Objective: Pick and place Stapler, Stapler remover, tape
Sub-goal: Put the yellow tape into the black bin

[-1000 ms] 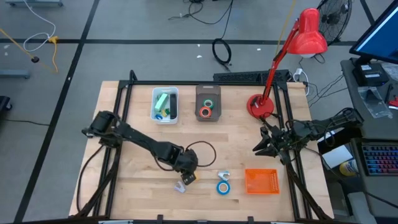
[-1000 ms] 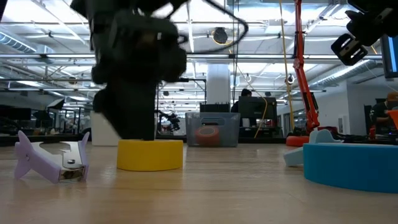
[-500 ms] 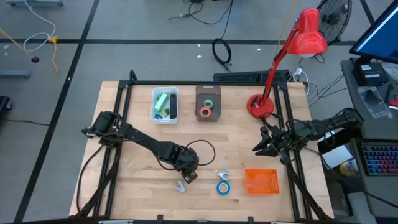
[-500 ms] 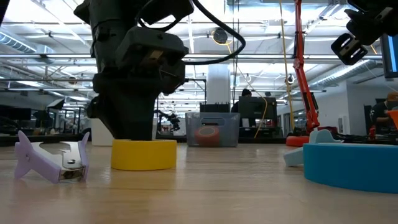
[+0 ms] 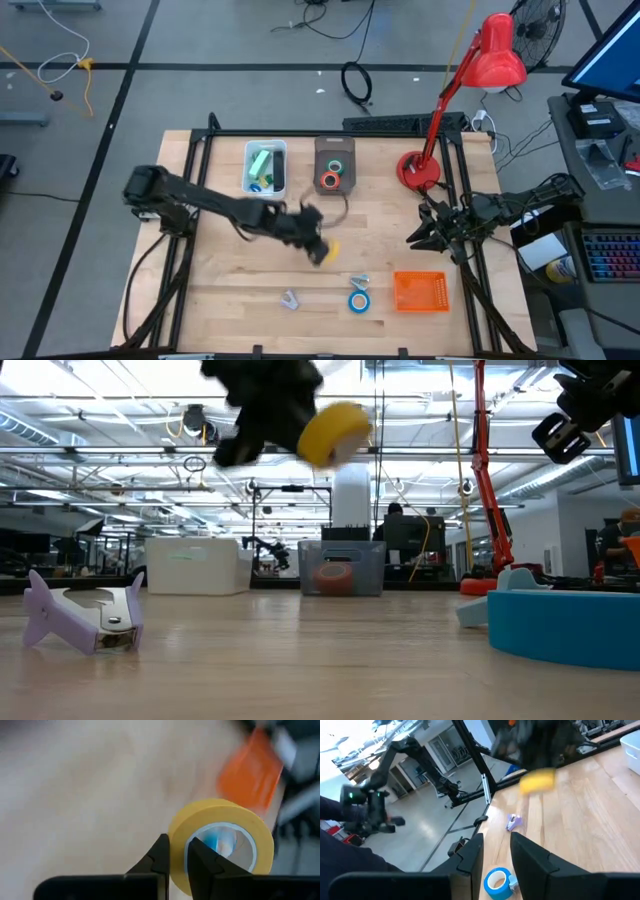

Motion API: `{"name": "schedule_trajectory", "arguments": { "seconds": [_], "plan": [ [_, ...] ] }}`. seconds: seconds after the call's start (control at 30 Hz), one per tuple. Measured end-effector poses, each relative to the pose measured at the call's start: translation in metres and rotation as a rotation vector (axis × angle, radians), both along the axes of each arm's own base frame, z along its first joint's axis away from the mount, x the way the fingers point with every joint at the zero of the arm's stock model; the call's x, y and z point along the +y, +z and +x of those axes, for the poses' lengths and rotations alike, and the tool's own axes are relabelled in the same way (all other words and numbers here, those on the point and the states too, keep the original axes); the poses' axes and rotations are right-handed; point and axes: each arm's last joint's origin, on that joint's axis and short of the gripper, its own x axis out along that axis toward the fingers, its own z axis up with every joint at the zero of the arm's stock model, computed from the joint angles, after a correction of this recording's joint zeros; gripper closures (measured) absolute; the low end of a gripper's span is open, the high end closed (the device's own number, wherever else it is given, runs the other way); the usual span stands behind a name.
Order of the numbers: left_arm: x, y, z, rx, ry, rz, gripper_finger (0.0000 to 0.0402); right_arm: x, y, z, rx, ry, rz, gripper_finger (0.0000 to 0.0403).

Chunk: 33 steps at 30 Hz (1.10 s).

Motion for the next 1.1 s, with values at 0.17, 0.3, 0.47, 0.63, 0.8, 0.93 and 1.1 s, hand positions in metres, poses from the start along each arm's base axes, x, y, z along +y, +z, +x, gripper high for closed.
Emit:
{"name": "schedule_trajectory", "arguments": {
  "seconds": [0.17, 0.3, 0.47, 0.63, 0.8, 0.93, 1.1],
  "plan": [
    [0.039, 0.058, -0.013, -0.18, 0.202, 0.258, 0.0367, 0.0, 0.002, 0.0, -0.024, -0.004, -0.002, 0.0314],
    [0.082, 0.086, -0.015, -0.211, 0.272, 0.421, 0.0367, 0.0, 0.003, 0.0, -0.035, -0.008, 0.001, 0.0314],
    [0.146, 0.086, -0.008, -0.149, 0.308, 0.525, 0.0367, -0.001, 0.003, 0.001, -0.033, -0.033, 0.003, 0.0314],
    [0.203, 0.065, 0.001, -0.085, 0.285, 0.508, 0.0367, -0.001, 0.003, 0.001, -0.033, -0.033, 0.001, 0.0314],
    [0.24, 0.022, 0.018, 0.036, 0.221, 0.473, 0.0367, -0.001, 0.003, 0.001, -0.029, -0.034, 0.011, 0.0314],
    [0.256, 0.001, 0.034, 0.058, 0.144, 0.447, 0.0367, -0.001, 0.003, 0.001, -0.011, -0.037, 0.057, 0.0314],
    [0.266, -0.024, 0.049, 0.167, 0.065, 0.461, 0.0367, -0.001, 0.003, 0.001, 0.009, -0.04, 0.107, 0.0314]
  ]
}}
